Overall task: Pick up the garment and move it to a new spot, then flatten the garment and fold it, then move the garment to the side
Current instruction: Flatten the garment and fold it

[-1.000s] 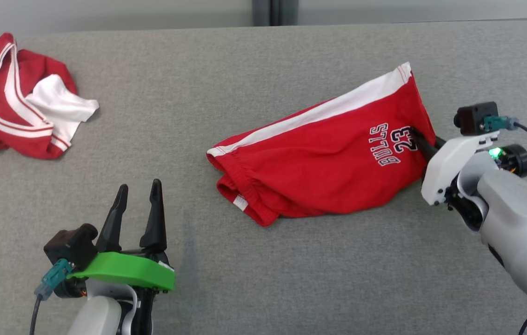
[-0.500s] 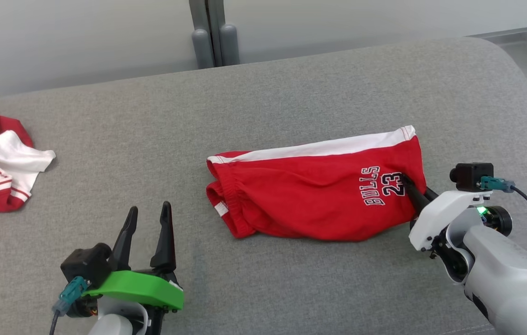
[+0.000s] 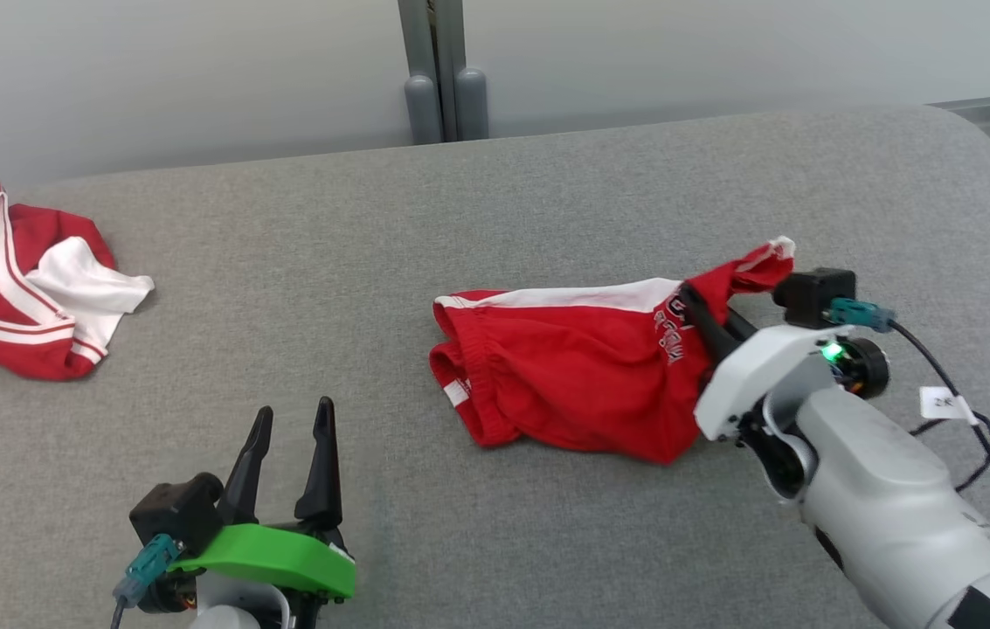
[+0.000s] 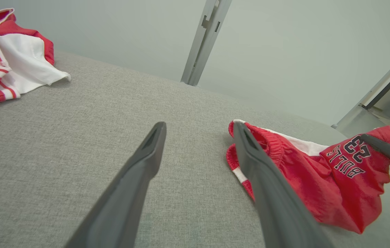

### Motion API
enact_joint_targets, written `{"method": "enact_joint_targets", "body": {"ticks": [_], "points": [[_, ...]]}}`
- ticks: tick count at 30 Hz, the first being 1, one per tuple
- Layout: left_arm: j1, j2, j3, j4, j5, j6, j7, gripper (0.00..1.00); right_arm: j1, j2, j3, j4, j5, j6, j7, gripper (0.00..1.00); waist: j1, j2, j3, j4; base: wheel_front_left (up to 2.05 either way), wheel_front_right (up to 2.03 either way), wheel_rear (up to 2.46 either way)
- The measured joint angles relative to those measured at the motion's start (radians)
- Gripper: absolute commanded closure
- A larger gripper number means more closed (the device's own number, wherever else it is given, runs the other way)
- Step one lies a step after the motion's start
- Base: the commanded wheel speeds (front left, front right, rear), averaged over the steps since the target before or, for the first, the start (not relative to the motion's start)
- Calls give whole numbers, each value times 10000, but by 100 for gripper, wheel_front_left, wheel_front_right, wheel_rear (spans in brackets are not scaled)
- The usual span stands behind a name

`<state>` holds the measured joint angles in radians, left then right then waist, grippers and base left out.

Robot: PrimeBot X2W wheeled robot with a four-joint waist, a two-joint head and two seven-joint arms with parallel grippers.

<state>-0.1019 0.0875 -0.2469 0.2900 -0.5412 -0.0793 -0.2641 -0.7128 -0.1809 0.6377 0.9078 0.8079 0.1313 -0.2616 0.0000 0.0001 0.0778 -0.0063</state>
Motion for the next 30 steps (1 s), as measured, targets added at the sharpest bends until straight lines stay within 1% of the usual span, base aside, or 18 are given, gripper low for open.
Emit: {"method": "enact_joint_targets", "body": {"ticks": [4, 9, 16, 20, 24, 25, 26, 27, 30], "points": [[14, -69, 86, -25, 46, -46, -2, 0, -542, 752, 441, -36, -472, 0, 322, 100, 0, 0, -46, 254, 0, 0, 0], [16, -144, 102, -42, 73, -100, -2, 0, -830, 1187, 1200, -21, -727, 0, 1045, 100, 0, 0, -25, 573, 0, 0, 0], [9, -242, 176, -6, 84, -178, 0, 0, -1103, 1306, 1806, 121, -665, -2, 1384, 100, 0, -1, 99, 987, 0, 0, 0], [8, -286, 207, 23, 102, -234, -2, 0, -1131, 1315, 2322, -130, -376, -2, 1542, 100, 0, 0, 187, 1126, 0, 0, 0], [-8, -314, 196, 77, 113, -263, 0, 0, -1276, 1323, 2964, -29, -506, 0, 1733, 100, 0, 0, 232, 1194, 0, 0, 0], [-11, -318, 190, 84, 115, -265, 0, 0, -1283, 1323, 3078, -6, -535, -2, 1733, 90, 0, 0, 233, 1203, 0, 0, 0], [-12, -322, 186, 94, 115, -270, 0, 0, -1286, 1319, 3200, 6, -564, -2, 1733, 71, 0, 0, 226, 1209, 0, 0, 0], [-13, -326, 180, 104, 119, -274, 0, 0, -1289, 1313, 3294, 2, -596, 0, 1699, 0, 0, 0, 218, 1208, 0, 0, 0], [-13, -339, 190, 132, 140, -299, -2, 0, -1290, 1321, 3524, -100, -625, 0, 1538, 0, 0, -1, 185, 1176, 0, 0, 0]]}}
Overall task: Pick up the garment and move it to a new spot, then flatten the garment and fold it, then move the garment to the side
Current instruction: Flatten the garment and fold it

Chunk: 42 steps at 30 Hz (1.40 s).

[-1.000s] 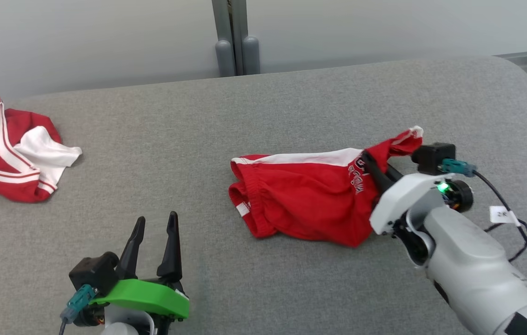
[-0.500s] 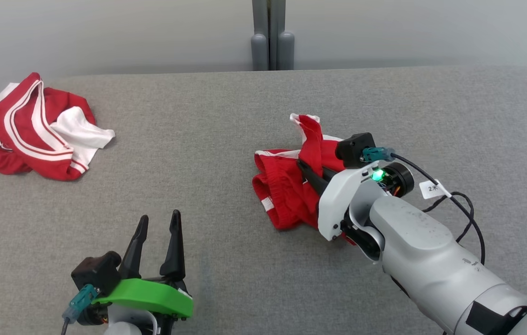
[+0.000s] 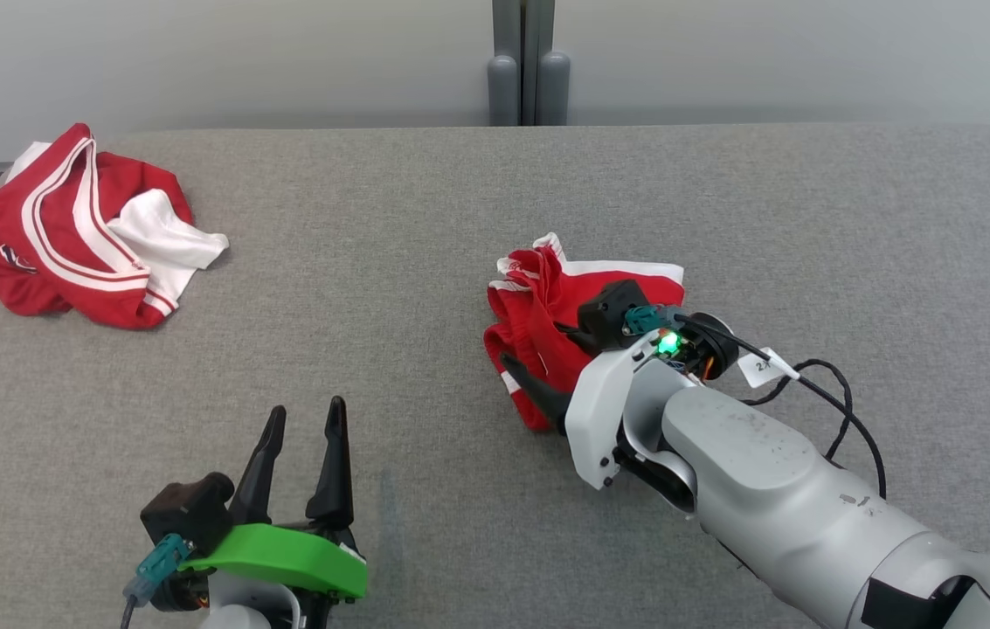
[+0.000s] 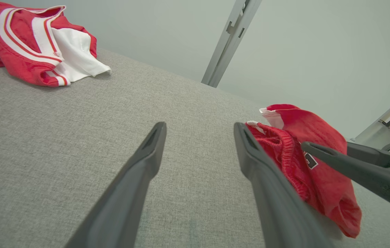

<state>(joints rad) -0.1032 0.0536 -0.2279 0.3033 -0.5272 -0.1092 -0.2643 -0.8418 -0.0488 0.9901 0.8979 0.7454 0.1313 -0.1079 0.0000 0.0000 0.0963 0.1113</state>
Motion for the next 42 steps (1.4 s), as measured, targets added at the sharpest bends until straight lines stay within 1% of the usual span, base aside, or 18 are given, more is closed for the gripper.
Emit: {"method": "enact_joint_targets", "body": {"ticks": [3, 7, 12, 16, 22, 23, 24, 25, 26, 27, 28, 29, 33, 36, 42], "points": [[16, -8, 19, 23, 12, -10, 0, 0, 7, 0, 182, -46, -174, 0, -215, 0, 0, 0, -66, -65, 0, 0, 0], [140, -15, 48, 36, 56, -23, 2, 0, 110, 2, 167, -165, -270, 0, -583, 0, 0, 0, -184, -210, 0, 0, 0], [251, -21, 58, 17, 84, -38, 0, 0, 225, 0, -215, -171, -422, 0, -989, 0, 0, 0, -325, -444, 0, 0, 0], [327, -25, 86, -23, 104, -38, 2, 0, 261, 0, -876, -63, -556, 0, -1267, 0, 0, 0, -393, -630, 0, 0, 0], [337, -29, 94, -81, 180, -38, 2, 0, 26, -144, -2395, 424, -1166, 0, -1488, 0, 0, 0, -306, -715, 0, 0, 0], [337, -31, 86, -82, 182, -40, 2, 0, 18, -169, -2585, 510, -1287, 0, -1496, 9, 0, 0, -282, -701, 0, 0, 0], [334, -31, 77, -86, 192, -42, 2, 0, 14, -194, -2801, 608, -1423, 0, -1517, 46, 0, 0, -251, -675, 0, 0, 0], [329, -33, 73, -84, 192, -44, 0, 0, 12, -217, -2995, 708, -1582, 0, -1534, 55, 0, 0, -223, -642, 0, 0, 0], [320, -33, 65, -86, 192, -44, 2, 0, 8, -224, -3114, 802, -1722, 0, -1538, 74, 0, 1, -199, -609, 0, 0, 0], [312, -33, 61, -88, 192, -46, 2, 0, 7, -219, -3235, 895, -1864, 0, -1540, 80, 0, 0, -167, -563, 0, 0, 0], [306, -35, 61, -88, 192, -46, 0, 0, 8, -207, -3340, 982, -1988, 0, -1540, 95, 0, 0, -132, -510, 0, 0, 0], [300, -35, 65, -86, 192, -46, 0, 0, 8, -188, -3390, 1032, -2090, 0, -1540, 100, 0, 1, -104, -467, 0, 0, 0], [172, -35, 52, -65, 192, -50, 2, 0, 133, -75, -3269, 1269, -2479, 0, -1540, 100, 0, 0, 39, -226, 0, 0, 0], [88, -36, 44, -46, 178, -61, 2, 0, 390, -6, -2744, 1432, -2683, 0, -1540, 100, 0, 1, 177, 57, 0, 0, 0], [-2, -36, 86, -48, 128, -63, 2, 0, 786, -2, -1668, 704, -2362, 0, -1473, 100, 0, 0, 355, 390, 0, 0, 0]]}}
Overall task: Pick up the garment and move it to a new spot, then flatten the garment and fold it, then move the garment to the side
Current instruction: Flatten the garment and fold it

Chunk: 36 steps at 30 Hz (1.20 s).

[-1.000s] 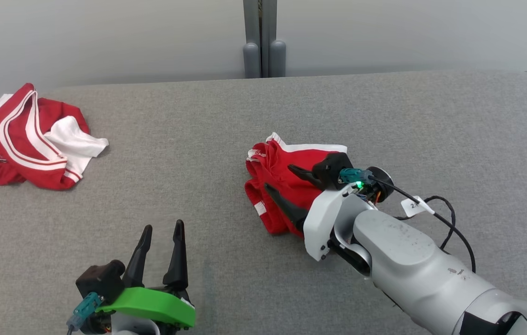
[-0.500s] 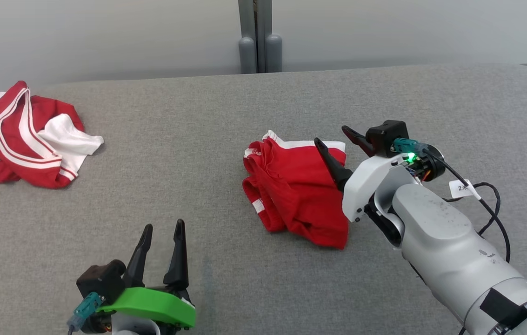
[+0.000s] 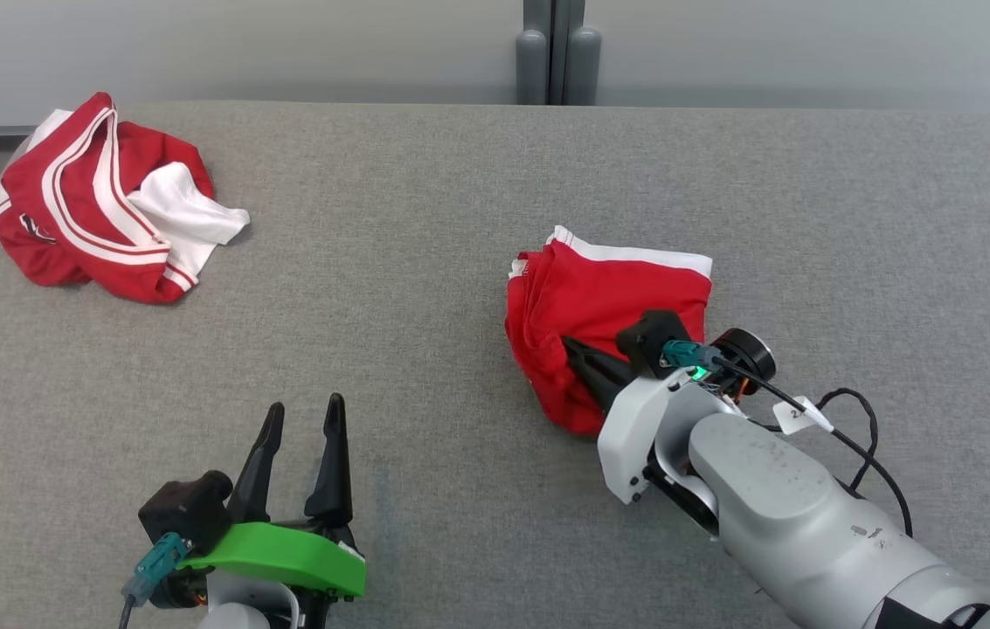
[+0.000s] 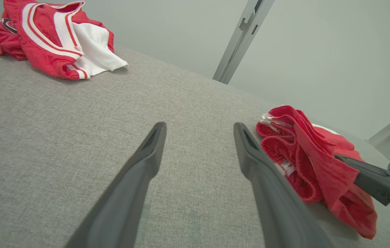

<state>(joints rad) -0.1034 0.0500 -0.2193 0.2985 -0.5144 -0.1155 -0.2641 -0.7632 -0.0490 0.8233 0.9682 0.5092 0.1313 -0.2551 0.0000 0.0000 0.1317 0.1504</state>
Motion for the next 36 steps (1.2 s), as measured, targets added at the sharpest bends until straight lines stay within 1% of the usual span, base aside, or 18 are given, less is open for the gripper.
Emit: {"method": "enact_joint_targets", "body": {"ticks": [5, 9, 13, 18, 19, 20, 21, 22, 23, 24, 28, 34, 36], "points": [[-1, 0, 13, -15, -44, 0, 0, 0, -3, 2, 792, -558, 251, 0, 140, 100, 0, 0, 98, 55, 0, 0, 0], [-27, 0, -21, -33, -61, 0, 0, 0, -1, 6, 1436, -769, 384, 0, 349, 100, 0, 0, 170, 41, 0, 0, 0], [-60, 0, -27, -44, -88, 2, 0, 0, -3, 2, 1906, -782, 460, 0, 405, 100, 0, 0, 231, 20, 0, 0, 0], [-97, 0, 52, -35, -69, 4, -2, 0, -47, 10, 2136, -941, 545, 0, 222, 100, 0, 0, 208, -76, 0, 0, 0], [-105, 0, 88, -35, -6, 4, 0, 0, -85, 12, 2063, -966, 529, 0, 144, 96, 0, 0, 186, -114, 0, 0, 0], [-115, 0, 121, -35, 81, 4, 0, 0, -132, 8, 1946, -993, 502, 0, 77, 79, 0, 0, 156, -151, 0, 0, 0], [-128, 0, 134, -36, 148, 4, 0, 0, -163, 4, 1802, -1012, 476, 0, 42, 71, 0, 0, 125, -182, 0, 0, 0], [-160, -2, 161, -44, 209, 4, 0, 0, -180, 4, 1584, -1060, 449, 0, -8, 45, 0, 0, 80, -223, 0, 0, 0], [-198, 0, 190, -61, 286, 2, 0, 0, -181, 4, 1365, -1114, 418, 0, -23, 4, 0, 0, 28, -266, 0, 0, 0], [-227, -2, 201, -69, 368, 2, -2, 0, -176, 4, 1147, -1164, 374, 0, -40, 0, 0, 0, -17, -306, 0, 0, 0], [-281, -4, 251, -150, 823, -31, 0, 0, -24, 8, -433, -1758, -222, 0, -69, 0, 0, 0, -233, -550, 0, 0, 0], [-210, -6, 291, -136, 1034, -63, -2, 0, 1263, 6, -3275, -2755, -1595, 0, -82, 0, 0, 0, -633, -959, 0, 0, 0], [-11, -6, 316, -113, 1139, -65, -2, 0, 1935, 2, -4326, -3181, -2063, 0, -81, 0, 0, 0, -813, -1109, 0, 0, 0]]}}
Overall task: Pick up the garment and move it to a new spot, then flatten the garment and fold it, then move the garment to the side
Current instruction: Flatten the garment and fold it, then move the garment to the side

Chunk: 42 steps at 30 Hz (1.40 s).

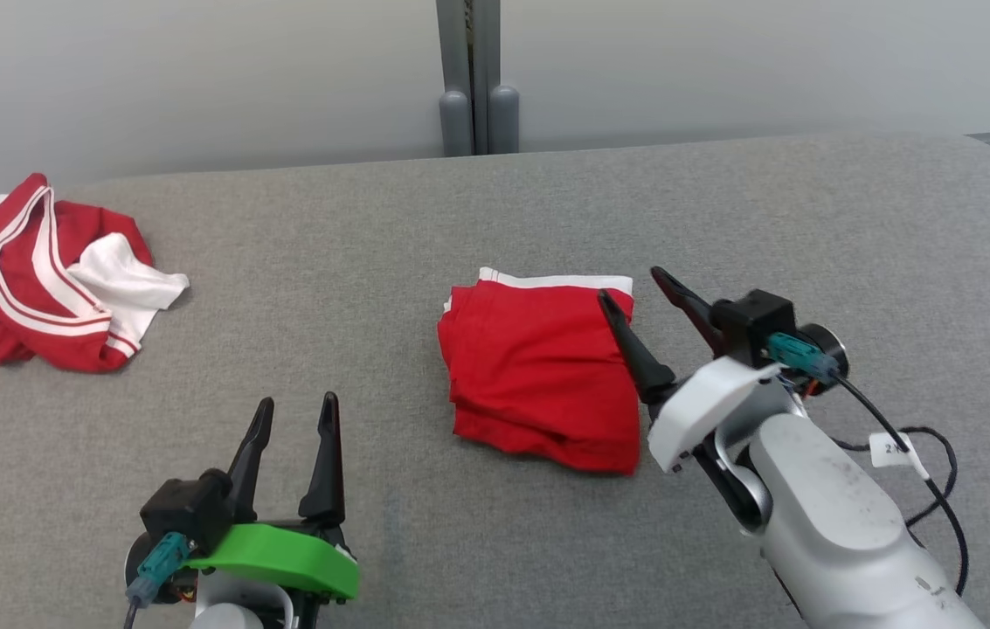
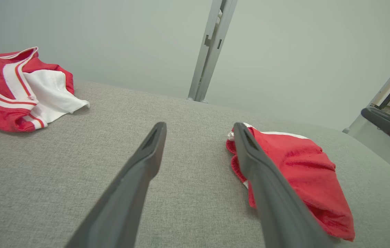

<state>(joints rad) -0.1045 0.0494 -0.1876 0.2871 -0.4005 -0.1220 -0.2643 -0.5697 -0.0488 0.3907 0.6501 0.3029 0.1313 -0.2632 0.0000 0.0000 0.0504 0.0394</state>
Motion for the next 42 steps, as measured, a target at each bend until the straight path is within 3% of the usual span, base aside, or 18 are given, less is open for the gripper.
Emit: {"method": "enact_joint_targets", "body": {"ticks": [7, 13, 21, 42], "points": [[504, -2, 188, -44, 169, 10, 2, 0, 1835, -6, -2399, -1227, -1001, 0, 0, 0, 0, 0, -425, -382, 0, 0, 0], [987, -2, 399, -100, 240, 90, 0, 0, 3292, -4, -3365, -2155, -1239, 0, -2, 0, 0, 0, -643, -544, 0, 0, 0], [1530, -2, 587, -217, 226, 198, 2, 0, 4422, 0, -3570, -2736, -1076, 0, -2, 0, 0, 0, -728, -742, 0, 0, 0], [1567, -2, 663, -199, 196, 314, 2, 0, 4509, 0, -3398, -2882, -1310, 0, -2, 0, 0, 0, -755, -648, 0, 0, 0]]}}
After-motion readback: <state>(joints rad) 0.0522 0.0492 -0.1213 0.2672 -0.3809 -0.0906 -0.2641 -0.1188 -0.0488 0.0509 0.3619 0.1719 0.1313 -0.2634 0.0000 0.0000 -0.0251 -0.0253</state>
